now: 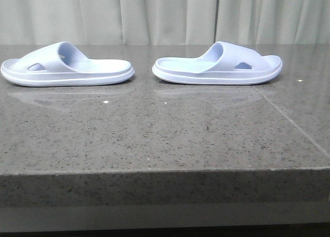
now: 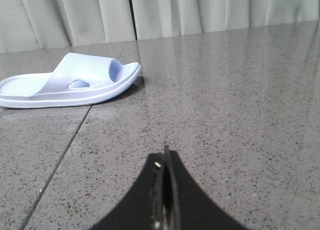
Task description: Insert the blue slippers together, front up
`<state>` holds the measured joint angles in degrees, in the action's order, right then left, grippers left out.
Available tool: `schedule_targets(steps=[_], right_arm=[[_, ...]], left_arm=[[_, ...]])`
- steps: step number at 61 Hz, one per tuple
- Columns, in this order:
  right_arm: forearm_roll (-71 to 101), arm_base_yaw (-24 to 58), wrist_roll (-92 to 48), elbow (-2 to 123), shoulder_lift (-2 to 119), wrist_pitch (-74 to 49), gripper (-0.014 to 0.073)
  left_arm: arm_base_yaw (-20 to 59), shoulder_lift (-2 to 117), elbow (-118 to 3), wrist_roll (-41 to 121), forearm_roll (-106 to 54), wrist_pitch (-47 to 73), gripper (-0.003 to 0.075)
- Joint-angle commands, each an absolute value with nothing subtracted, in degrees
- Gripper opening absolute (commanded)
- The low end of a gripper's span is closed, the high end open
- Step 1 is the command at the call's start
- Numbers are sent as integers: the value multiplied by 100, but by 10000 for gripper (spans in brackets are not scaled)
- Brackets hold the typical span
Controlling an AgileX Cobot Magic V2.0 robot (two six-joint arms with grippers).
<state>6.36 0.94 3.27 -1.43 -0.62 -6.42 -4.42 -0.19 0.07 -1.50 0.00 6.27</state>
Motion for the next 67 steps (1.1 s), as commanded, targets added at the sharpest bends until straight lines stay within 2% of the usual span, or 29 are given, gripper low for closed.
schedule_targets(steps=[1,14,21,36,44,57,61,67], right_arm=[[595,63,309,-121,-49,-222,-106],[595,63,309,4,-49,-324,-106],[595,63,304,458,-49,-625,-107],[363,63,304,1914,644,-1662,-107],[186,63,304,2390,1223,-1907,-107],[179,63,304,2450,1312,-1781,-104],[179,63,304,2450,1312,-1730,-68],[179,63,304,2450,1312,-1713,84]], left_arm=[[-398,-117,48,-192,0,108,-20],[-398,-117,-73,-192,-33,-61,-20],[-398,-76,-665,-192,-33,474,-20],[-398,1276,-2343,-192,-50,2046,-20],[-372,1937,-2793,-192,-107,2108,-20],[-372,2014,-2823,-192,-122,2091,-17],[-372,2014,-2823,-192,-122,2067,20],[-372,2014,-2823,-192,-122,2042,192]])
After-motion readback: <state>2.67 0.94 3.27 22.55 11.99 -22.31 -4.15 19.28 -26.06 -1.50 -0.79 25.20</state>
